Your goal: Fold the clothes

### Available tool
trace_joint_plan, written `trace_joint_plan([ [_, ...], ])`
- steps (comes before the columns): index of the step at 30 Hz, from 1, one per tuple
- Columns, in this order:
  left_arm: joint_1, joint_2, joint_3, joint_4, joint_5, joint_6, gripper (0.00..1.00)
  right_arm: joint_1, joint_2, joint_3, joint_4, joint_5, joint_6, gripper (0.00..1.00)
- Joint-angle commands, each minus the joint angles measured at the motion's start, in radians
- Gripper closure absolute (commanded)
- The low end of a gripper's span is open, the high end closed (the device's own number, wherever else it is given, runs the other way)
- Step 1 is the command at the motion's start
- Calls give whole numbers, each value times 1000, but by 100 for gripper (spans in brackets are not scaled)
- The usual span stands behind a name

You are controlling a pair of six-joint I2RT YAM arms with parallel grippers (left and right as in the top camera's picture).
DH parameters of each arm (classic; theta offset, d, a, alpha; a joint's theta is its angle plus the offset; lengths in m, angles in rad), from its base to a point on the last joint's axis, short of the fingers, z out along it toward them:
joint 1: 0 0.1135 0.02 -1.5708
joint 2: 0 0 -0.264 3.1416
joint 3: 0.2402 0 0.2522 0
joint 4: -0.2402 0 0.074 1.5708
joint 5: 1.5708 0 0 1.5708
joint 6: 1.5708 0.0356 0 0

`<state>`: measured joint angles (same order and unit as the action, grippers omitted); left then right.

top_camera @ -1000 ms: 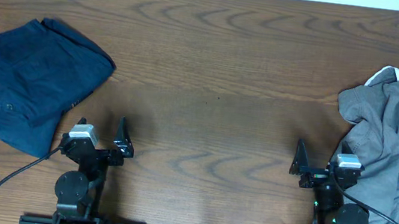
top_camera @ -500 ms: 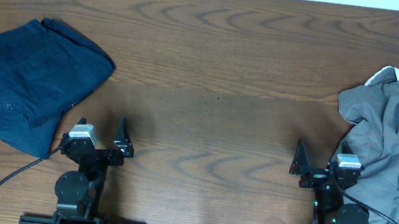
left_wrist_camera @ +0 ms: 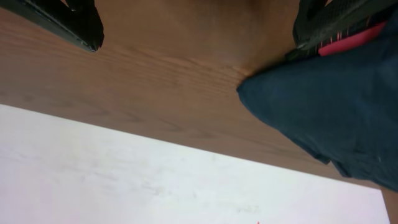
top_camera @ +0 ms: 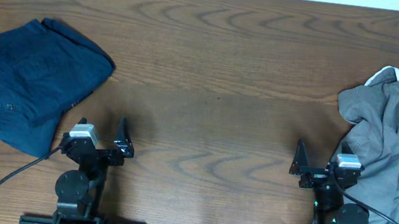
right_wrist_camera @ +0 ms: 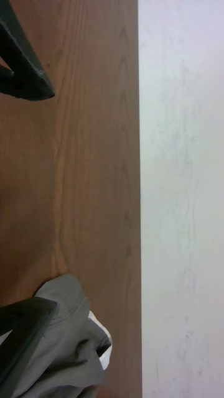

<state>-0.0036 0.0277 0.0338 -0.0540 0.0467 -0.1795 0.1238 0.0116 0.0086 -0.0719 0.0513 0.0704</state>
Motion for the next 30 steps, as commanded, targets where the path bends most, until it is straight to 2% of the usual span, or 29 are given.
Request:
trace_joint_plan([
  [1,5,26,-14,-19,26,-21,2,-19,2,16,-32,3,-4,1],
  [6,4,103,52,-35,77,-32,2,-19,59,112,-166,68,11,1],
  [11,5,253,221,-188,77,-43,2,-19,220,264,-290,115,15,1],
  [21,5,649,636,-550,77,-42,2,-85,788,669,-679,136,76,1],
  [24,5,728,698,-616,77,-43,2,-121,951,764,-783,122,111,1],
  [28,5,795,710,-631,77,-43,2,-138,1104,795,-784,-11,112,1],
  [30,5,816,710,-631,77,-43,2,-139,1167,793,-794,-10,108,1],
])
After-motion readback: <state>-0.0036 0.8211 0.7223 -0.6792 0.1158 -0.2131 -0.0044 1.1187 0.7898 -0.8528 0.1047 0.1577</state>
